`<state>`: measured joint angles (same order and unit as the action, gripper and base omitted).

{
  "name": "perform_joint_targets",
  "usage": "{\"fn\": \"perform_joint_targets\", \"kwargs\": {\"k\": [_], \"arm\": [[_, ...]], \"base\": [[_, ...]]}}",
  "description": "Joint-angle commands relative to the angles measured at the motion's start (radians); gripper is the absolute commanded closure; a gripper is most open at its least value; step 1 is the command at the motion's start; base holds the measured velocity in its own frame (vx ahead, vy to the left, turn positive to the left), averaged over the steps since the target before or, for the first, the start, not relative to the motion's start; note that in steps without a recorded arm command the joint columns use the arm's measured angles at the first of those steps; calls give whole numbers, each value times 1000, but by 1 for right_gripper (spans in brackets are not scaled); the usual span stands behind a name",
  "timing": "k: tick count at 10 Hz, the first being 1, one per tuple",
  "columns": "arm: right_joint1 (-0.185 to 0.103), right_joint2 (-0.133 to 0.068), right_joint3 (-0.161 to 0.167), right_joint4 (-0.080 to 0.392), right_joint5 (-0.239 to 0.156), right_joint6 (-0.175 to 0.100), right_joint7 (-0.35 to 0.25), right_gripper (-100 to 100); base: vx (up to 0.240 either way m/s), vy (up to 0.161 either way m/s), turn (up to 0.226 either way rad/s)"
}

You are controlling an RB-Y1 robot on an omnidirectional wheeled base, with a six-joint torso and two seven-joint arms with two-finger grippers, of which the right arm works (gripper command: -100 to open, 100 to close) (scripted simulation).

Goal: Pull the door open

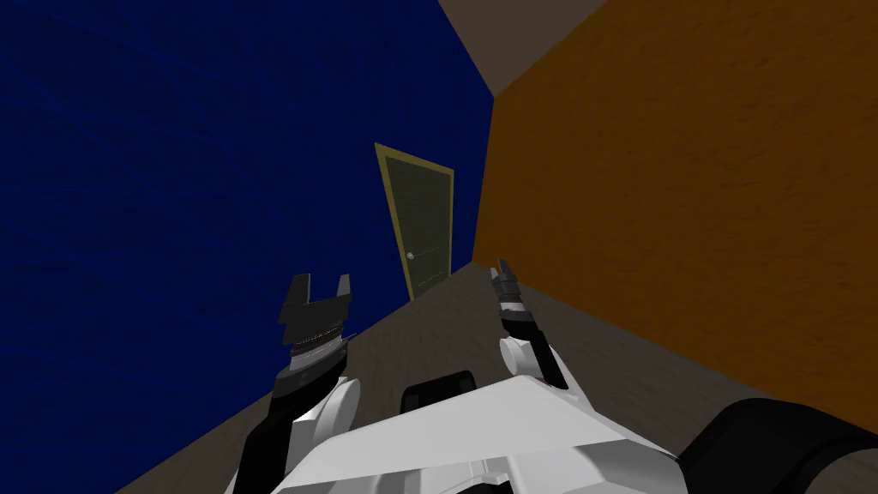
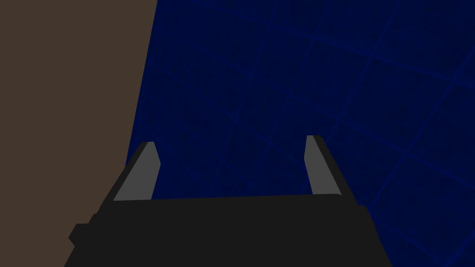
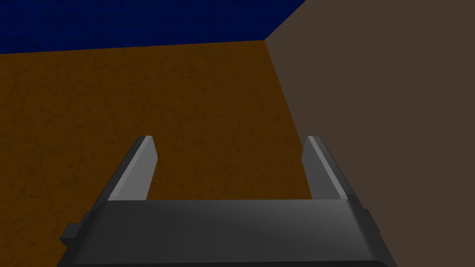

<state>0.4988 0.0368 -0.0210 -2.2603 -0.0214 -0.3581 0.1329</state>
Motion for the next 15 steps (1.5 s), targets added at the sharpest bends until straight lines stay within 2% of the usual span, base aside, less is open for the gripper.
{"fn": "perform_joint_targets", "kwargs": {"k": [1,5,7,13,15], "arm": [[-5,-14,-12,28,18,-15,19,-100],[-18,-42,-41,97,61,-51,66,-100],[-27,-59,-64,151,94,-79,102,-100],[-48,-87,-113,266,167,-139,180,-100],[-58,-97,-136,322,202,-168,218,-100]], "base": [[77,25,91],[127,50,86],[127,50,117],[121,35,85],[144,55,126]]}}
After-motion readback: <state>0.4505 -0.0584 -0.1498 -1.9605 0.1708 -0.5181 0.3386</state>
